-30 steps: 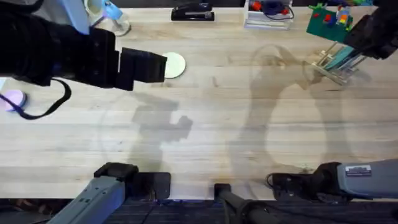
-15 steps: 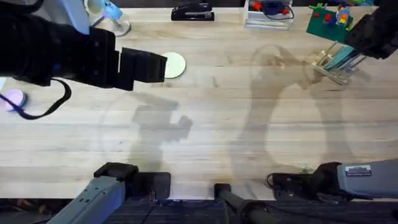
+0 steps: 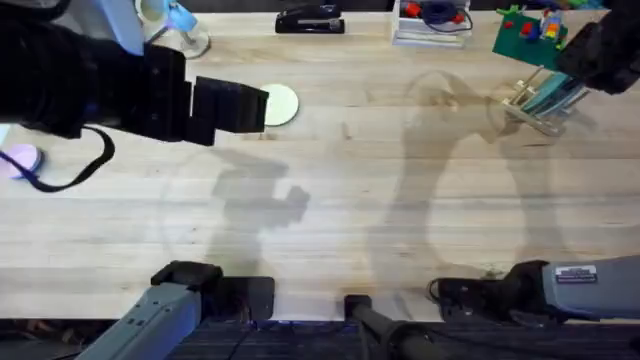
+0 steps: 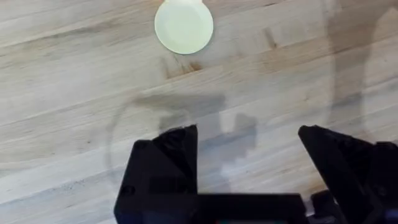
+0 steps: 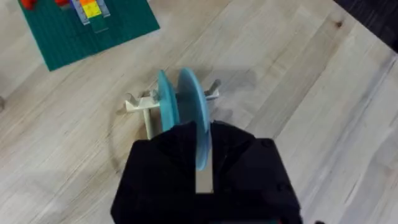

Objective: Pick up the plates from the table one by one and place each into a slot on the dish rack.

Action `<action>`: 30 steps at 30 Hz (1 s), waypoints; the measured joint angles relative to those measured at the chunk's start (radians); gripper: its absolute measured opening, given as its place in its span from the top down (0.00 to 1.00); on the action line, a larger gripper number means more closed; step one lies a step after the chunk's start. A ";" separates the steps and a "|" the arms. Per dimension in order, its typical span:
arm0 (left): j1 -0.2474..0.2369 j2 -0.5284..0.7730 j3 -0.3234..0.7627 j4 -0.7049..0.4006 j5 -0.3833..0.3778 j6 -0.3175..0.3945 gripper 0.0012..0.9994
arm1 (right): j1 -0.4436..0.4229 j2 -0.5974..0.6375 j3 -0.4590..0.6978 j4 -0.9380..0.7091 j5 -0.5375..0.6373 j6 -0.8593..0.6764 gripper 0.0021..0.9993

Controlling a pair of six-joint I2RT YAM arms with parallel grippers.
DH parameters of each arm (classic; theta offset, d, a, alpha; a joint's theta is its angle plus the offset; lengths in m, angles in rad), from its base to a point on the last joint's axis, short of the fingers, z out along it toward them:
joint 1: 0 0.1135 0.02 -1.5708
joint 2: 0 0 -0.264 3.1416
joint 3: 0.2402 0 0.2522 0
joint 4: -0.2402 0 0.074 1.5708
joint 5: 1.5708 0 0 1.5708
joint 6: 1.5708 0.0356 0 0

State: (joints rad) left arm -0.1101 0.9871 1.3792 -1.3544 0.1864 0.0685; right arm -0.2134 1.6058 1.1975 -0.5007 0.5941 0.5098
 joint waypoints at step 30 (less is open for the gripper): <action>0.000 0.000 0.000 0.000 0.000 0.000 0.01 | 0.038 -0.238 0.000 -0.059 -0.106 -0.078 0.29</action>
State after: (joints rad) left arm -0.1101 0.9871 1.3792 -1.3544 0.1864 0.0685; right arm -0.1759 1.3678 1.1976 -0.5596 0.4882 0.4322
